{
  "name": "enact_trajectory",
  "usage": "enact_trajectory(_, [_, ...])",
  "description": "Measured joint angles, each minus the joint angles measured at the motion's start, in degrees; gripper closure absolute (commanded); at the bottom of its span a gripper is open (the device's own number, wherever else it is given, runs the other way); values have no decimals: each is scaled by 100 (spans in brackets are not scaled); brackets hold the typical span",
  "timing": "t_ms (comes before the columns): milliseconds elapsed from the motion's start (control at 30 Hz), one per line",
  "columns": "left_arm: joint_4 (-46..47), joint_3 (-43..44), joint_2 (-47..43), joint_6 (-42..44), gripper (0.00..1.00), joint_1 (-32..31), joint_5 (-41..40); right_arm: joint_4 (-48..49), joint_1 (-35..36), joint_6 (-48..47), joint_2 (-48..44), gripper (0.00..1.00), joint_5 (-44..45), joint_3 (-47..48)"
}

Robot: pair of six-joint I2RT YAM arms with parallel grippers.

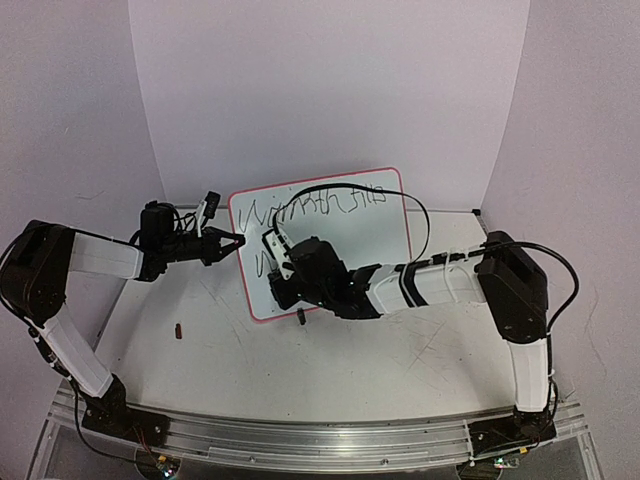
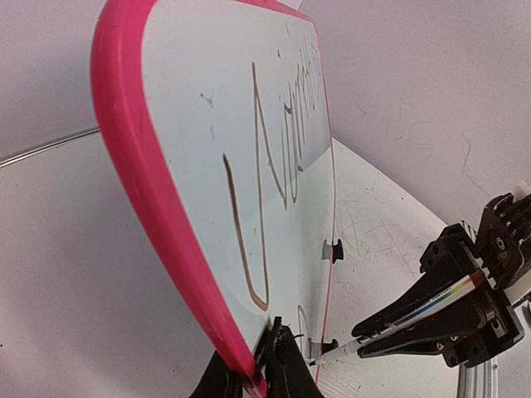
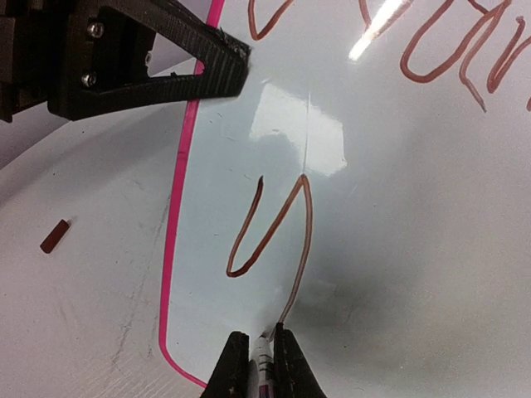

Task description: Write a sentence on the whiteboard

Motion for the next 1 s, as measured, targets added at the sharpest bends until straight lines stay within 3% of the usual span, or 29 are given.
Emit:
enact_trajectory(300, [-4,0,-11,9,100,0,4,-80,87,128,416,100,-283,921])
enact_trajectory(567, [-7,1,-11,29,100,-7,22,-117,48,268,-657,100,-118,-169])
enact_trajectory(700, [-7,2,-11,31,100,-7,24,54,-61,292,-1034,100,-91,-276])
enact_trajectory(1000, [-7,2,-11,34,100,-7,27,189,-352,280,-682,100,-141,72])
